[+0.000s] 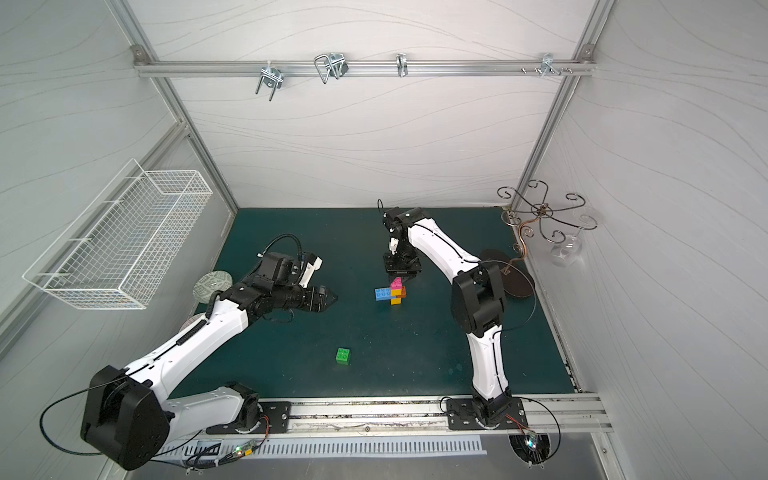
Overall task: Assemble the number 4 with lego
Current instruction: Assemble the lego brick with the lego brick.
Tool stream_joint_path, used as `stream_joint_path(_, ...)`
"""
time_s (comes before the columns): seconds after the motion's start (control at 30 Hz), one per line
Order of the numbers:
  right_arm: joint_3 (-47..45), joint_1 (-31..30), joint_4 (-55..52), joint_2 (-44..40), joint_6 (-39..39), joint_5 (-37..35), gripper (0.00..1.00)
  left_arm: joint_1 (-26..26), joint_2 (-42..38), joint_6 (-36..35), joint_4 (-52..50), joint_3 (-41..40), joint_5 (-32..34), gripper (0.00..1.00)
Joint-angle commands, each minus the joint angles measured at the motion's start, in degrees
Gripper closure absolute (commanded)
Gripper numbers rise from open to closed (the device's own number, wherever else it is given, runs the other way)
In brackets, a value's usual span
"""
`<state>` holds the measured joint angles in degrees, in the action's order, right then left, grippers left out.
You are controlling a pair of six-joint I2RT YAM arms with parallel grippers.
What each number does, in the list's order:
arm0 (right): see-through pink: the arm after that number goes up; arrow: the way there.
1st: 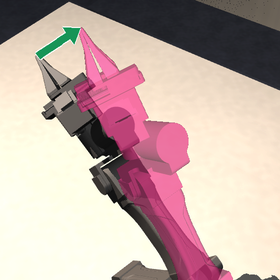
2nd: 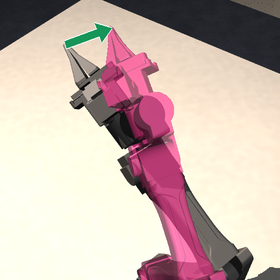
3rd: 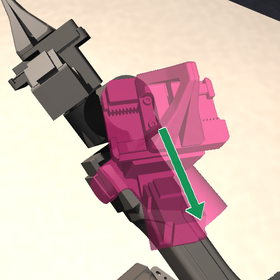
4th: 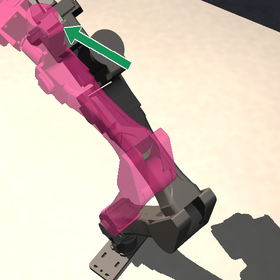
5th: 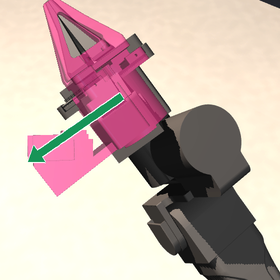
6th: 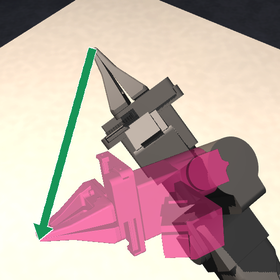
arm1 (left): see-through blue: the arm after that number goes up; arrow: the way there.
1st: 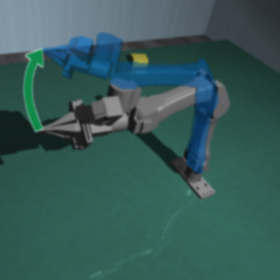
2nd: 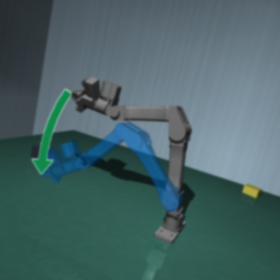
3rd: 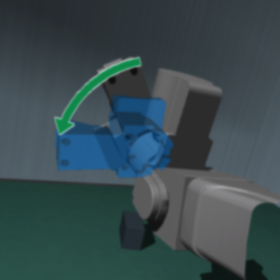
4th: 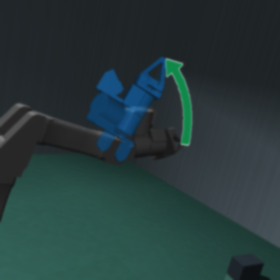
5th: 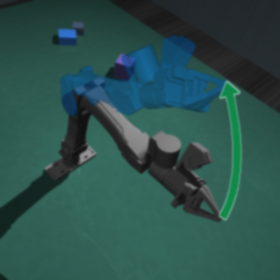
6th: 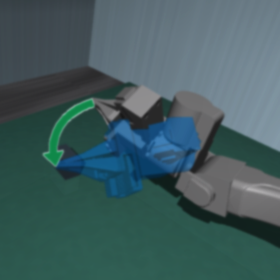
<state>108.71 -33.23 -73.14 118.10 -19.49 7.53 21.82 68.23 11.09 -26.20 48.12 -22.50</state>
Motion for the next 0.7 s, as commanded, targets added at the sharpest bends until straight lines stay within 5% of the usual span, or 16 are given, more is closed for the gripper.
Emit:
stream_joint_path(0.0, 0.89, 0.28, -2.32, 1.09, 0.23, -0.88, 0.59, 0.23, -1.17, -0.81, 1.4, 0.27, 0.53, 0.2)
stream_joint_path(0.67, 4.15, 0.27, -1.99, -2.98, -0.2, 0.96, 0.41, 1.09, -1.89, -0.24, 0.15, 0.65, 2.63, 0.21)
